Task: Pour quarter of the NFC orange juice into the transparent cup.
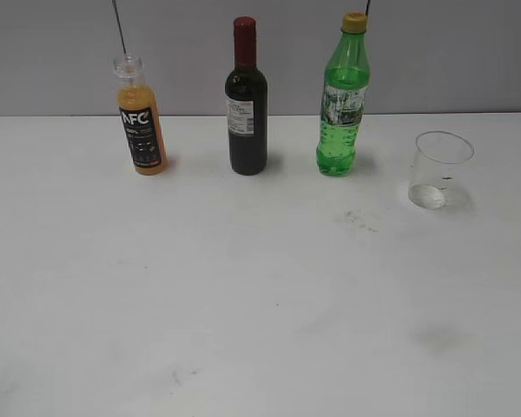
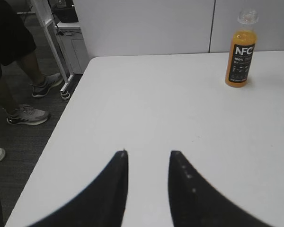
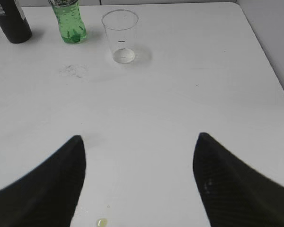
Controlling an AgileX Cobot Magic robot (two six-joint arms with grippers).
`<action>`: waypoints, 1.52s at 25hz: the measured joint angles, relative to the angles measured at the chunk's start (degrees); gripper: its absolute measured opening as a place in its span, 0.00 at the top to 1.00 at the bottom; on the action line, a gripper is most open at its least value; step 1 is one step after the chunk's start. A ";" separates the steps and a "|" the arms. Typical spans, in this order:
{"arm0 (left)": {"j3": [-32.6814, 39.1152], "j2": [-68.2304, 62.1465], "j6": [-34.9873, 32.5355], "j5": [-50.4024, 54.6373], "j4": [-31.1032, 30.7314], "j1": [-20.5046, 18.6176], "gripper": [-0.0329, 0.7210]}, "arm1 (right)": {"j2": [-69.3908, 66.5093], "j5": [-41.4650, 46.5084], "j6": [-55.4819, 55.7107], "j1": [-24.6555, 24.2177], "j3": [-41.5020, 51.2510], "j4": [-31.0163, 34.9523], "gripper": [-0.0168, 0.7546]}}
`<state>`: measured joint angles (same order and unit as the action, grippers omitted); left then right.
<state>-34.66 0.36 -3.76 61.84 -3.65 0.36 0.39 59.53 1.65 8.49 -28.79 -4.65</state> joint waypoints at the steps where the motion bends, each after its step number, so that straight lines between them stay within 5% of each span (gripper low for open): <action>1: 0.00 0.00 0.00 0.00 0.00 0.00 0.65 | 0.00 0.00 0.00 0.00 0.00 0.00 0.27; 23: 0.00 0.00 0.00 0.00 0.00 0.00 0.64 | 0.00 0.00 0.00 0.00 0.00 0.00 0.27; 38: 6.86 0.00 0.00 0.17 0.00 0.00 0.64 | 0.00 0.00 0.00 0.00 0.00 0.00 0.27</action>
<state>-27.80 0.36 -3.76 62.01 -3.65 0.36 0.39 59.53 1.65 8.49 -28.79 -4.65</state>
